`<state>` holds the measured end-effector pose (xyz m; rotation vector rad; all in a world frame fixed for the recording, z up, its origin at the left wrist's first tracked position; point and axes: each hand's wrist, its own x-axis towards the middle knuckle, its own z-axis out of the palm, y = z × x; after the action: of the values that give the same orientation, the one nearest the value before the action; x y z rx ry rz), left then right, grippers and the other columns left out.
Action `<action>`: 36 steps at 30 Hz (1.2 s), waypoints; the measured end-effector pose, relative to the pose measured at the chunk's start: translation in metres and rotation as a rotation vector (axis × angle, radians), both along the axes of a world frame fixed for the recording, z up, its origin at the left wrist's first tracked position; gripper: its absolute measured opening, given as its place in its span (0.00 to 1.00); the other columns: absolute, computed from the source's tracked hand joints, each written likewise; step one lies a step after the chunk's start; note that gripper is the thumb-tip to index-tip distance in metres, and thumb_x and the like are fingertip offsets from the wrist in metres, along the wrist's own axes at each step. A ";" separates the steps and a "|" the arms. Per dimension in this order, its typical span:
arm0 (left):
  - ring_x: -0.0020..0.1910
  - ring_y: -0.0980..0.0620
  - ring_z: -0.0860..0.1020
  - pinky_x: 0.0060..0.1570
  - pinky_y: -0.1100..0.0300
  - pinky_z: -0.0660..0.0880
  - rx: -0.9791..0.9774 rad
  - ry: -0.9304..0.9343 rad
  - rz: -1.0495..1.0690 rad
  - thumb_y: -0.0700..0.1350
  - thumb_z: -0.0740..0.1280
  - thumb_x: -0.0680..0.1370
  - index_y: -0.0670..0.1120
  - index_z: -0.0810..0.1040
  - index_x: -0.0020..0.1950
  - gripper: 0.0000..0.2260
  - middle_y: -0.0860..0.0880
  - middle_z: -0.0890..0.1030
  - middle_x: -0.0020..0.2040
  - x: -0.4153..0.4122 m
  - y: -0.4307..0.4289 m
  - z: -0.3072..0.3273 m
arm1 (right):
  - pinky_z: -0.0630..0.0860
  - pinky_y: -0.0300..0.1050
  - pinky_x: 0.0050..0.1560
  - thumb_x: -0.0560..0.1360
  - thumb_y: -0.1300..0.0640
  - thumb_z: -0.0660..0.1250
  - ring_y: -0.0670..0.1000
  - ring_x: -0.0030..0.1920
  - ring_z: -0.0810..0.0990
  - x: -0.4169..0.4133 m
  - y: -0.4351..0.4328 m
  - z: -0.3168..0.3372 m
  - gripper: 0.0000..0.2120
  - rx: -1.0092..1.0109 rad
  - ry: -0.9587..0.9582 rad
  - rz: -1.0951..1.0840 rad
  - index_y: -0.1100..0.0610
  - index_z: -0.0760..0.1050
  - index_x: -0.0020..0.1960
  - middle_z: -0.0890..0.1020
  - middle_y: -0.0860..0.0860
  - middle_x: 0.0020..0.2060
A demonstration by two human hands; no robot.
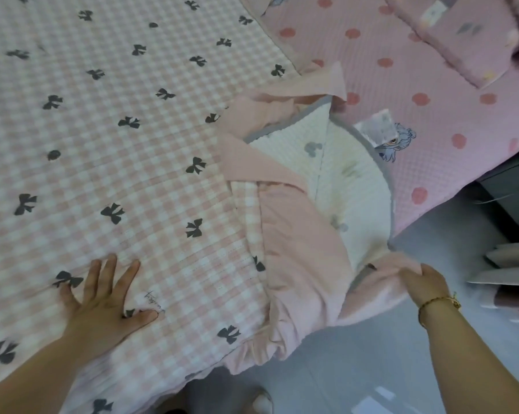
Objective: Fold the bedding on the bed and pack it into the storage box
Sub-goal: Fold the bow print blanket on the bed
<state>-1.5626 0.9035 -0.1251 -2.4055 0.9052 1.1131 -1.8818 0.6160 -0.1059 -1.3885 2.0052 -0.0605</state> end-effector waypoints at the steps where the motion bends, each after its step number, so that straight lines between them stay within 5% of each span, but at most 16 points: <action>1: 0.72 0.48 0.29 0.68 0.40 0.36 -0.006 -0.008 -0.005 0.77 0.21 0.35 0.51 0.21 0.61 0.58 0.54 0.20 0.60 0.000 0.000 -0.002 | 0.67 0.50 0.57 0.76 0.64 0.59 0.62 0.59 0.71 0.007 -0.004 0.001 0.17 -0.028 -0.052 -0.003 0.67 0.70 0.64 0.73 0.64 0.61; 5: 0.72 0.48 0.30 0.66 0.42 0.29 -0.044 -0.029 -0.006 0.79 0.25 0.38 0.52 0.22 0.61 0.57 0.55 0.22 0.61 -0.002 0.002 -0.003 | 0.66 0.36 0.35 0.74 0.60 0.58 0.55 0.44 0.67 0.044 -0.015 0.006 0.08 -0.120 -0.250 -0.025 0.64 0.72 0.43 0.71 0.60 0.45; 7: 0.72 0.49 0.29 0.53 0.49 0.15 -0.063 -0.045 -0.017 0.79 0.27 0.41 0.52 0.23 0.64 0.57 0.54 0.21 0.61 -0.001 0.005 -0.005 | 0.64 0.37 0.33 0.71 0.58 0.59 0.55 0.41 0.69 0.052 -0.011 0.004 0.07 -0.157 -0.371 -0.113 0.61 0.69 0.38 0.71 0.58 0.44; 9: 0.69 0.52 0.27 0.39 0.55 0.12 -0.058 -0.043 -0.034 0.79 0.25 0.40 0.52 0.23 0.64 0.57 0.54 0.21 0.61 0.001 0.005 -0.005 | 0.67 0.36 0.37 0.70 0.58 0.61 0.52 0.44 0.71 0.056 0.000 0.007 0.07 -0.182 -0.481 -0.156 0.59 0.72 0.46 0.73 0.55 0.45; 12: 0.70 0.51 0.27 0.37 0.56 0.12 -0.059 -0.038 -0.058 0.78 0.29 0.44 0.52 0.23 0.63 0.54 0.54 0.21 0.61 0.002 0.003 -0.007 | 0.69 0.32 0.43 0.73 0.58 0.64 0.47 0.42 0.72 0.067 0.020 0.003 0.18 -0.199 -0.470 0.091 0.54 0.70 0.63 0.74 0.50 0.44; 14: 0.72 0.49 0.30 0.37 0.56 0.12 -0.059 -0.042 -0.058 0.78 0.30 0.45 0.51 0.23 0.63 0.53 0.54 0.22 0.62 0.002 0.003 -0.006 | 0.65 0.37 0.57 0.74 0.51 0.66 0.46 0.54 0.71 0.084 0.029 0.002 0.26 -0.117 -0.391 0.285 0.48 0.63 0.70 0.71 0.49 0.56; 16: 0.72 0.49 0.30 0.37 0.56 0.12 -0.049 -0.042 -0.045 0.79 0.26 0.41 0.51 0.23 0.63 0.57 0.55 0.22 0.62 0.001 0.006 -0.007 | 0.64 0.40 0.60 0.72 0.44 0.66 0.48 0.59 0.69 0.102 0.029 0.000 0.31 -0.014 -0.292 0.426 0.47 0.61 0.72 0.64 0.48 0.63; 18: 0.73 0.50 0.31 0.38 0.56 0.12 -0.068 -0.057 -0.028 0.78 0.22 0.37 0.51 0.24 0.63 0.58 0.56 0.24 0.62 0.001 0.007 -0.008 | 0.67 0.41 0.54 0.72 0.44 0.67 0.51 0.53 0.71 0.119 0.021 -0.002 0.23 0.046 -0.200 0.535 0.51 0.69 0.64 0.62 0.51 0.63; 20: 0.73 0.49 0.32 0.49 0.53 0.14 -0.123 -0.087 0.001 0.79 0.23 0.38 0.52 0.25 0.64 0.58 0.56 0.25 0.63 0.002 0.006 -0.011 | 0.67 0.40 0.47 0.74 0.48 0.66 0.52 0.46 0.69 0.128 0.016 -0.003 0.10 -0.023 -0.161 0.595 0.53 0.70 0.41 0.66 0.53 0.55; 22: 0.74 0.49 0.34 0.64 0.45 0.27 -0.154 -0.112 0.005 0.80 0.29 0.44 0.53 0.28 0.66 0.55 0.55 0.27 0.67 0.001 0.009 -0.009 | 0.63 0.35 0.36 0.75 0.54 0.65 0.50 0.38 0.68 0.117 0.017 -0.007 0.18 -0.154 -0.248 0.553 0.54 0.62 0.31 0.68 0.52 0.42; 25: 0.76 0.46 0.45 0.69 0.44 0.40 -0.248 -0.137 0.080 0.82 0.32 0.50 0.53 0.45 0.73 0.57 0.47 0.45 0.77 -0.010 0.020 -0.007 | 0.65 0.29 0.32 0.74 0.55 0.65 0.46 0.31 0.65 0.070 0.038 -0.004 0.20 -0.330 -0.334 0.287 0.56 0.58 0.29 0.65 0.50 0.30; 28: 0.75 0.42 0.48 0.69 0.44 0.41 -0.334 -0.125 0.075 0.80 0.32 0.54 0.50 0.51 0.75 0.57 0.42 0.49 0.77 -0.024 -0.007 0.007 | 0.63 0.38 0.29 0.74 0.56 0.65 0.52 0.30 0.65 0.012 0.046 -0.009 0.19 -0.350 -0.271 -0.061 0.58 0.59 0.30 0.66 0.55 0.29; 32: 0.75 0.49 0.37 0.69 0.49 0.32 -0.528 -0.067 -0.089 0.80 0.26 0.49 0.54 0.31 0.68 0.52 0.51 0.34 0.75 -0.059 -0.100 0.015 | 0.70 0.52 0.48 0.77 0.64 0.59 0.62 0.44 0.72 -0.055 0.031 -0.032 0.08 -0.089 -0.014 -0.182 0.65 0.72 0.41 0.75 0.66 0.43; 36: 0.74 0.46 0.33 0.68 0.38 0.36 -0.335 -0.067 -0.228 0.73 0.48 0.71 0.57 0.31 0.73 0.40 0.48 0.30 0.74 -0.080 -0.161 -0.002 | 0.67 0.50 0.60 0.77 0.64 0.59 0.64 0.62 0.71 -0.079 0.012 -0.059 0.16 0.166 0.152 -0.029 0.70 0.69 0.63 0.72 0.66 0.63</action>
<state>-1.6422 0.7422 -0.1275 -2.4939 1.3970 0.8460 -1.9605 0.6278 -0.1650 -1.2920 2.1021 0.2003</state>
